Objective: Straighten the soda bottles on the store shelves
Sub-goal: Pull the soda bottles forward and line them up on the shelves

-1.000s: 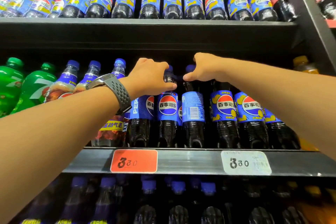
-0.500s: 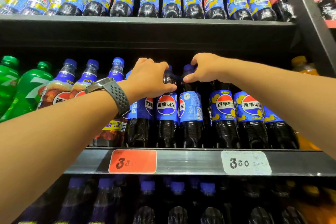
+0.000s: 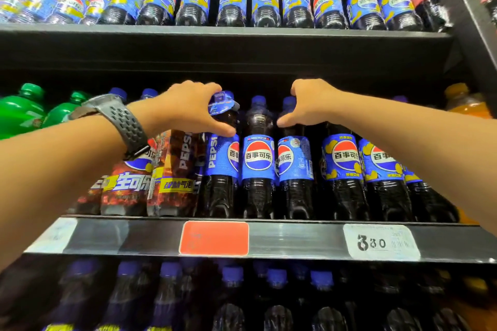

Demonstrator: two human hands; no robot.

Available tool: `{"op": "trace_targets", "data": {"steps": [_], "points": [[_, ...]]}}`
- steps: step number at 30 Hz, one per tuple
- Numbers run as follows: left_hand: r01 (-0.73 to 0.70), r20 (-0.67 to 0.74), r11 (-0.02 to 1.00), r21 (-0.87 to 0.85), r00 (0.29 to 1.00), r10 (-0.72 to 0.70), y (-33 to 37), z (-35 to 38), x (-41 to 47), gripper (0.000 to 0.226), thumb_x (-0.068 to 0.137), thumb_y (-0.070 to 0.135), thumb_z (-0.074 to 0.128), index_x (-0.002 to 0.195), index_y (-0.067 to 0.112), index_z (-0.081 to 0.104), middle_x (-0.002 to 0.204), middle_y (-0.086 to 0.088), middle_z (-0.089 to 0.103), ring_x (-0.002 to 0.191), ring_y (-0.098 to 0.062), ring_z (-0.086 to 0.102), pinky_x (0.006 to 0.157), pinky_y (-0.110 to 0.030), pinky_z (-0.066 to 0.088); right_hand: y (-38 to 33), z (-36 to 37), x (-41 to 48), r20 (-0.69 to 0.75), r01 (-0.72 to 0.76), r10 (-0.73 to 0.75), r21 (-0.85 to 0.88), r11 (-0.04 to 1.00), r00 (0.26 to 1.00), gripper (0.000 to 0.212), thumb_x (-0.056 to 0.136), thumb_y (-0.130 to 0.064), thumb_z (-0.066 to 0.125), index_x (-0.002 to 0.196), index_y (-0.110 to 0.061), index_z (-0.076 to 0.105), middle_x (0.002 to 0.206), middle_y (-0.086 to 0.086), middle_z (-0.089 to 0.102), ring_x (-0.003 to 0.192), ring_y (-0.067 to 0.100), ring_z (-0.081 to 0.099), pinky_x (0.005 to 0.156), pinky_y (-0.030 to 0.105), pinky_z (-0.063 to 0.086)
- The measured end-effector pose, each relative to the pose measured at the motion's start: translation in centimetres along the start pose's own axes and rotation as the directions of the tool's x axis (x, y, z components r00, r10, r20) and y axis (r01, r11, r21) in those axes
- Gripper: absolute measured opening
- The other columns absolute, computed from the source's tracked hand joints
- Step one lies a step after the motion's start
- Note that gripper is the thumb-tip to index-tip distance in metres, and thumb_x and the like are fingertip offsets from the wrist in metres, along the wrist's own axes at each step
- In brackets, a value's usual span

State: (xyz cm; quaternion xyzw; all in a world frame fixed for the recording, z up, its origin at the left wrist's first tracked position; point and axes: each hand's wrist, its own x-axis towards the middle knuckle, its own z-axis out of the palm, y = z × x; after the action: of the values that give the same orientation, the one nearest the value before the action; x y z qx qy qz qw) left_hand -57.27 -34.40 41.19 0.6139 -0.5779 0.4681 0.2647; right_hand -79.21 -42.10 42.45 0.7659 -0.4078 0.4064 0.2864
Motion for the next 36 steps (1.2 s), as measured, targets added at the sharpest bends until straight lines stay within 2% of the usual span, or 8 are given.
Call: {"op": "trace_targets", "data": {"steps": [6, 12, 14, 19, 25, 30, 32, 36], "points": [[-0.008, -0.085, 0.994, 0.112, 0.996, 0.017, 0.2, 0.7, -0.1, 0.106, 0.057, 0.094, 0.039, 0.135, 0.024, 0.045, 0.119, -0.003, 0.062, 0.115, -0.026, 0.050, 0.100, -0.042, 0.032, 0.7, -0.9, 0.0, 0.096, -0.043, 0.039, 0.033, 0.999, 0.995, 0.074, 0.078, -0.038, 0.075, 0.135, -0.004, 0.043, 0.127, 0.012, 0.056, 0.111, 0.029, 0.056, 0.094, 0.041, 0.048], [0.014, -0.116, 0.998, 0.067, 0.993, -0.006, 1.3, 1.2, -0.2, 0.100, 0.063, 0.084, 0.052, 0.138, 0.019, 0.040, 0.123, -0.010, 0.058, 0.120, -0.029, 0.045, 0.104, -0.043, 0.029, -0.2, 0.1, -0.4, 0.024, -0.065, 0.065, 0.039, 0.997, 0.998, 0.079, 0.077, -0.056, 0.068, 0.132, -0.004, 0.045, 0.129, 0.013, 0.053, 0.113, 0.029, 0.053, 0.085, 0.034, 0.046], [0.028, -0.094, 1.000, 0.014, 0.995, -0.026, 1.4, 1.3, -0.1, 0.098, 0.067, 0.077, 0.057, 0.142, 0.020, 0.035, 0.129, -0.012, 0.054, 0.124, -0.031, 0.042, 0.105, -0.043, 0.027, -0.4, 0.6, -0.5, 0.018, -0.064, 0.064, 0.006, 0.998, 0.998, 0.078, 0.075, -0.053, 0.071, 0.129, -0.004, 0.045, 0.126, 0.014, 0.055, 0.110, 0.029, 0.054, 0.080, 0.033, 0.045], [0.063, 0.001, 0.992, -0.109, 0.998, -0.064, 0.3, 0.9, 0.4, 0.095, 0.069, 0.073, 0.061, 0.145, 0.023, 0.031, 0.134, -0.010, 0.052, 0.128, -0.032, 0.041, 0.108, -0.043, 0.023, 0.1, 0.3, -0.7, 0.064, -0.108, 0.105, 0.054, 0.993, 0.992, 0.079, 0.074, -0.044, 0.076, 0.136, -0.008, 0.041, 0.131, 0.011, 0.052, 0.112, 0.028, 0.053, 0.091, 0.039, 0.049], [0.100, -0.014, 0.994, -0.050, 0.995, -0.100, 0.9, 0.9, 0.2, 0.093, 0.071, 0.077, 0.053, 0.144, 0.023, 0.033, 0.131, -0.013, 0.053, 0.126, -0.034, 0.041, 0.105, -0.043, 0.025, -0.1, 0.1, -0.5, 0.055, -0.093, 0.090, 0.055, 0.994, 0.994, 0.074, 0.078, -0.049, 0.071, 0.133, -0.006, 0.045, 0.127, 0.010, 0.054, 0.108, 0.026, 0.054, 0.085, 0.035, 0.049], [0.102, -0.098, 0.987, -0.125, 0.989, -0.115, 1.5, 0.1, 0.4, 0.083, 0.075, 0.061, 0.065, 0.139, 0.015, 0.038, 0.116, -0.004, 0.063, 0.111, -0.029, 0.055, 0.098, -0.041, 0.036, -0.3, 0.2, 0.1, 0.010, -0.042, 0.042, 0.014, 0.999, 0.999, 0.077, 0.076, -0.052, 0.072, 0.131, -0.005, 0.046, 0.126, 0.012, 0.056, 0.109, 0.029, 0.056, 0.089, 0.037, 0.050], [0.111, -0.076, 0.972, -0.208, 0.989, -0.129, 1.7, -0.4, 0.6, 0.077, 0.072, 0.050, 0.073, 0.134, 0.015, 0.044, 0.113, -0.004, 0.062, 0.101, -0.025, 0.058, 0.086, -0.036, 0.045, -0.1, 0.2, 0.2, 0.023, -0.033, 0.033, 0.006, 0.999, 0.999, 0.074, 0.074, -0.047, 0.075, 0.130, -0.006, 0.048, 0.124, 0.012, 0.058, 0.106, 0.028, 0.058, 0.087, 0.038, 0.052], [0.091, -0.104, 0.985, -0.144, 0.989, -0.107, 2.4, -0.8, 0.7, 0.051, 0.072, 0.049, 0.073, 0.108, 0.015, 0.060, 0.100, -0.003, 0.065, 0.089, -0.021, 0.059, 0.070, -0.030, 0.044, 0.8, 0.1, 0.0, 0.012, -0.016, 0.016, 0.031, 0.999, 1.000, 0.070, 0.073, -0.046, 0.076, 0.126, -0.006, 0.052, 0.120, 0.011, 0.059, 0.102, 0.028, 0.058, 0.086, 0.036, 0.052]]}}
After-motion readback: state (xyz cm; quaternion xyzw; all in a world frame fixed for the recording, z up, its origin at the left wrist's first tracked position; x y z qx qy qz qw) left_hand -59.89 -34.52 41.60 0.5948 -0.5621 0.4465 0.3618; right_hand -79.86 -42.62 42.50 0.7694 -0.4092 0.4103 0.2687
